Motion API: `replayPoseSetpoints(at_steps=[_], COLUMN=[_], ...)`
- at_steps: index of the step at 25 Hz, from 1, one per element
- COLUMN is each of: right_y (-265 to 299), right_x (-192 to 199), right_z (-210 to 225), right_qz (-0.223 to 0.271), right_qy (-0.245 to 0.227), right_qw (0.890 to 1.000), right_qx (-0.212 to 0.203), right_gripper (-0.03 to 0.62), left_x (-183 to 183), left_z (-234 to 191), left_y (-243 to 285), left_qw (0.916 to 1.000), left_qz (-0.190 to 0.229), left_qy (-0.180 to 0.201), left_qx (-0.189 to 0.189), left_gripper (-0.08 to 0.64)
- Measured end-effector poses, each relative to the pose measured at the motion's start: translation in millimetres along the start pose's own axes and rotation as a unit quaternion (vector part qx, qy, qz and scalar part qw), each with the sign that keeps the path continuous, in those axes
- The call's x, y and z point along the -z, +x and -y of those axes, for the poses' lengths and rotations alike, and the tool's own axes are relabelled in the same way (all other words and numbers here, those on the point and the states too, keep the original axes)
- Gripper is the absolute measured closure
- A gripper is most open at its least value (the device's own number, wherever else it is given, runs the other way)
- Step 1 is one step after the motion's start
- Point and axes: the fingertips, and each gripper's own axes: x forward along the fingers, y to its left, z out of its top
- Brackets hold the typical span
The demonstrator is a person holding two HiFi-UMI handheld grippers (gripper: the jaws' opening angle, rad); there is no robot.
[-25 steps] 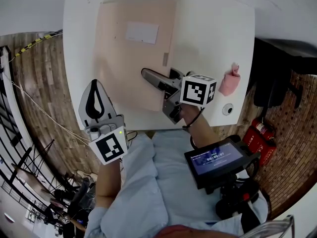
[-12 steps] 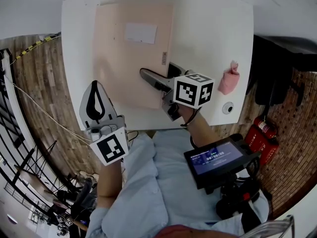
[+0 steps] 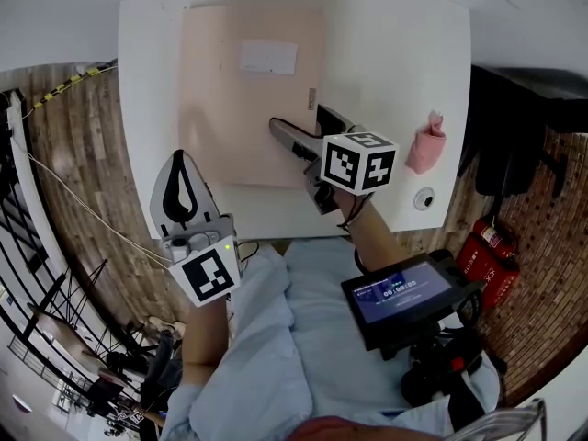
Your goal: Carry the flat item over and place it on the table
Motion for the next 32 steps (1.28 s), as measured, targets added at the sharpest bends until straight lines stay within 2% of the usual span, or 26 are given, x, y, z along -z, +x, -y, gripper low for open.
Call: replayPoseSetpoints(at_steps=[5,13,17,21,23,25,27,32], right_y=[-1.1,-19.4,-38.1,-74.6,-98.0,-121.2,-141.4,-191.0], right_x=[3.6,-1.1,-10.3,-22.5,-27.6,-36.2,-42.9,-37.4], right_z=[4.6,-6.3,-25.6,-61.2,-79.0,-93.5,-107.9,-142.8], right_qz=[-0.002,0.025,0.059,0.117,0.150,0.188,0.224,0.289], right_qy=[0.002,-0.004,-0.027,-0.077,-0.109,-0.151,-0.194,-0.287], right_qw=[1.000,1.000,0.998,0.990,0.982,0.969,0.952,0.905], right_qx=[0.009,-0.001,-0.005,0.005,0.021,0.049,0.075,0.121], right_gripper=[0.176,0.184,0.208,0.263,0.311,0.381,0.440,0.485], left_x=[-3.8,-18.5,-31.0,-52.4,-64.6,-81.7,-100.0,-134.4], left_z=[-1.6,3.2,3.4,2.4,2.4,4.2,5.6,3.9], left_y=[-4.1,-21.0,-32.2,-52.9,-64.8,-73.0,-80.0,-108.9], left_qw=[1.0000,0.9997,0.9989,0.9967,0.9950,0.9925,0.9898,0.9831], left_qz=[0.003,0.024,0.046,0.075,0.092,0.111,0.130,0.169], left_qy=[-0.002,0.000,-0.010,-0.028,-0.034,-0.044,-0.047,-0.052], left_qx=[-0.001,-0.003,0.003,0.015,0.021,0.027,0.035,0.045], left_gripper=[0.551,0.551,0.551,0.551,0.551,0.551,0.551,0.551])
